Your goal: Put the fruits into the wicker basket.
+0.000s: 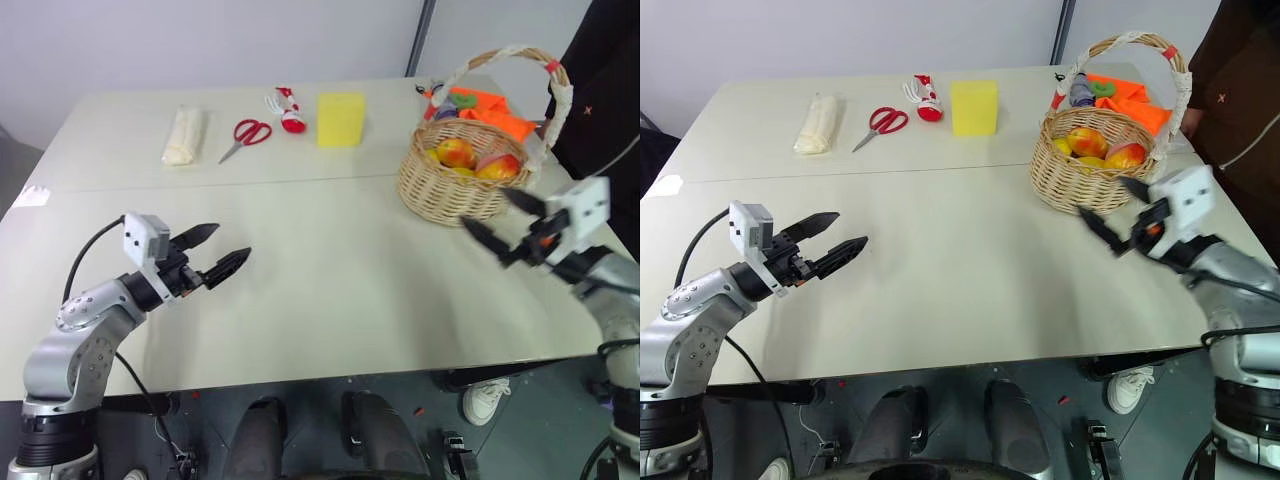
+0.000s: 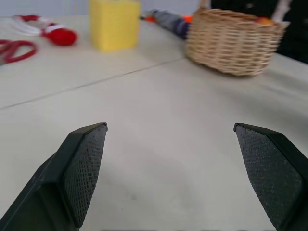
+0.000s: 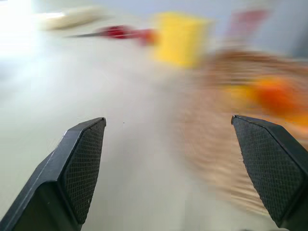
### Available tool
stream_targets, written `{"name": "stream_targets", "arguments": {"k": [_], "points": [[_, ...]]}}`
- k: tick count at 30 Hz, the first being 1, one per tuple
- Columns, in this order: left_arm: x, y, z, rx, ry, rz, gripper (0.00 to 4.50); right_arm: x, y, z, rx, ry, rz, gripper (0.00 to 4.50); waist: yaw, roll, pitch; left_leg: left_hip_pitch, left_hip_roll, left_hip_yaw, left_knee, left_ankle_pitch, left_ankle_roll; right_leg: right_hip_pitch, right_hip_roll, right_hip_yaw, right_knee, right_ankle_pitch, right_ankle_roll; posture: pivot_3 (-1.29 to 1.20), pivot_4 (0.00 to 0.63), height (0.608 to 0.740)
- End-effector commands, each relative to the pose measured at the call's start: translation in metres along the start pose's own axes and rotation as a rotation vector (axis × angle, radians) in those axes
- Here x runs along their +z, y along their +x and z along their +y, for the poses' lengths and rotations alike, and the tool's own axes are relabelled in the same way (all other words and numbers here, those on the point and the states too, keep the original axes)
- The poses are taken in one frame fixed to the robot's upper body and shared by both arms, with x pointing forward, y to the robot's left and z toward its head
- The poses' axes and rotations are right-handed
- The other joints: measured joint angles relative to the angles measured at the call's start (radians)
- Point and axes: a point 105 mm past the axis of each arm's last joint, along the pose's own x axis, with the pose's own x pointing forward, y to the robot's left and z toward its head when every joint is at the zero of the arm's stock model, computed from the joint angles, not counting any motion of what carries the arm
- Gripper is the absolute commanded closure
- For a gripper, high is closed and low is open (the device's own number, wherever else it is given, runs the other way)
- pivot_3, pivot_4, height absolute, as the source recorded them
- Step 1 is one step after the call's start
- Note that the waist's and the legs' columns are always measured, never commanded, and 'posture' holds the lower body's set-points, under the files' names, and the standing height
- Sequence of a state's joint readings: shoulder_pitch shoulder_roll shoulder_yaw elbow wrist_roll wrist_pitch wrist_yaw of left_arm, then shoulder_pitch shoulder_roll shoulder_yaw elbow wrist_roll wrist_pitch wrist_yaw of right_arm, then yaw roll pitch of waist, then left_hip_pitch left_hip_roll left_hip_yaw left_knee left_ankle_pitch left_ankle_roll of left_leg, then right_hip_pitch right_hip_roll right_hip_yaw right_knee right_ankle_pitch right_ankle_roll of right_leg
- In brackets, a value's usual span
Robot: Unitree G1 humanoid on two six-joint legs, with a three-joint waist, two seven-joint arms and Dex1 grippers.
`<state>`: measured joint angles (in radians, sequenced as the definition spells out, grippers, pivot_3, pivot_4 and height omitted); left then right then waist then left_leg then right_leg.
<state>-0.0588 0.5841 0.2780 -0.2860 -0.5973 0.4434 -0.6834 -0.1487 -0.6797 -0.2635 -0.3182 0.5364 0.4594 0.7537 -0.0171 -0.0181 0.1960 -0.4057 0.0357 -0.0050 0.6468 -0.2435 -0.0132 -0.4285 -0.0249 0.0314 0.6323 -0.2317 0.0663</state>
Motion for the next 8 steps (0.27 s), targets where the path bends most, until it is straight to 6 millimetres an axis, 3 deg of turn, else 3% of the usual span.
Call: {"name": "stream_targets", "arguments": {"k": [1,8], "points": [[0.0,-0.012,0.014,0.105,0.052,-0.017,0.0,-0.002,0.014,0.02,0.095,-0.015,-0.016,0.14,0.001,0.0,0.0,0.0,0.0,0.0,0.0,0.0,0.0,0.0,-0.001,0.0,0.0,0.0,0.0,0.0,0.15,0.74],[-0.007,-0.026,0.015,0.141,0.053,-0.012,0.0,-0.005,0.034,0.019,0.127,-0.019,-0.038,0.14,0.005,0.0,0.0,-0.001,-0.001,0.001,0.001,0.0,0.0,0.0,-0.002,0.0,-0.001,0.0,-0.001,0.0,0.15,0.74]]}}
